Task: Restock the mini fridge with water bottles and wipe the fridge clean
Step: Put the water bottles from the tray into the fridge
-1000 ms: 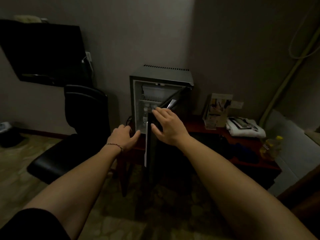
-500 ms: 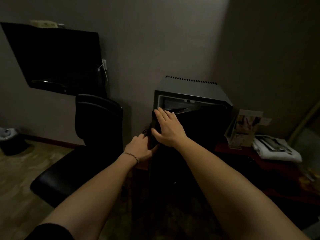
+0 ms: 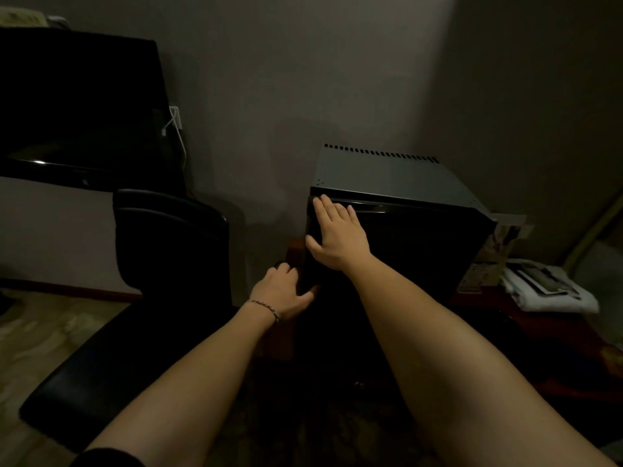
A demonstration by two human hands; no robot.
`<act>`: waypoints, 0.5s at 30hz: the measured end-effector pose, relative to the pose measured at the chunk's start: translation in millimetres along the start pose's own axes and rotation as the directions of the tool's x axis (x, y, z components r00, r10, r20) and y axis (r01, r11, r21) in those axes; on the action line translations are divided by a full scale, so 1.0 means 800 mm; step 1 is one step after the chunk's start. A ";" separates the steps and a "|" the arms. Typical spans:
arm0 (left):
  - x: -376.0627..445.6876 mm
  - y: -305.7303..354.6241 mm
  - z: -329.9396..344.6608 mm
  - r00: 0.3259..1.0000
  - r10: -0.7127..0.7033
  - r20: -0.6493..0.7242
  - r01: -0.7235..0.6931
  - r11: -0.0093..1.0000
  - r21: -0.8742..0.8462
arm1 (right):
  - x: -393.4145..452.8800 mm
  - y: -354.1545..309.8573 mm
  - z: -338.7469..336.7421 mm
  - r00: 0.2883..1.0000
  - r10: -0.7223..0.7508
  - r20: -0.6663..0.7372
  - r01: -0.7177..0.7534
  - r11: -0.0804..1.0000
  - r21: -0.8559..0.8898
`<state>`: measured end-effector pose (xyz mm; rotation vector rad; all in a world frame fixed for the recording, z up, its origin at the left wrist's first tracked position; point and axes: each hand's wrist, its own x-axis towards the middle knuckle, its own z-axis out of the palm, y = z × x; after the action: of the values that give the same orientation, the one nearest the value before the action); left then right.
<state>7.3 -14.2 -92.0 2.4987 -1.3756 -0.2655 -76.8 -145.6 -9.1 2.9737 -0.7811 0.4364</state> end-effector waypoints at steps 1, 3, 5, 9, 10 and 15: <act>0.003 -0.002 -0.001 1.000 -0.010 0.014 0.010 1.000 0.000 | 0.006 0.000 0.001 1.000 0.008 0.002 -0.008 1.000 -0.003; 0.009 -0.008 -0.002 0.999 -0.021 0.032 0.021 1.000 0.001 | 0.016 0.002 0.002 1.000 0.015 0.008 -0.015 1.000 -0.011; 0.013 -0.010 -0.001 0.999 -0.021 0.044 0.022 1.000 -0.005 | 0.019 0.005 0.002 1.000 0.012 0.022 -0.011 1.000 -0.010; 0.016 -0.009 -0.008 0.999 -0.016 0.034 0.017 1.000 -0.020 | 0.021 0.004 -0.001 0.998 0.009 0.065 -0.008 1.000 -0.019; 0.017 -0.009 -0.008 1.000 -0.009 0.028 0.010 1.000 -0.027 | 0.022 0.005 -0.003 0.996 0.007 0.087 -0.007 1.000 -0.009; 0.004 0.011 -0.039 0.997 0.040 -0.061 -0.045 0.995 -0.086 | -0.001 0.022 -0.023 0.993 -0.027 0.116 0.018 0.997 0.077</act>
<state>11.0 -16.9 -59.8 2.3839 -1.3626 -0.2363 -90.8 -158.6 7.5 3.0990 -0.7564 0.2998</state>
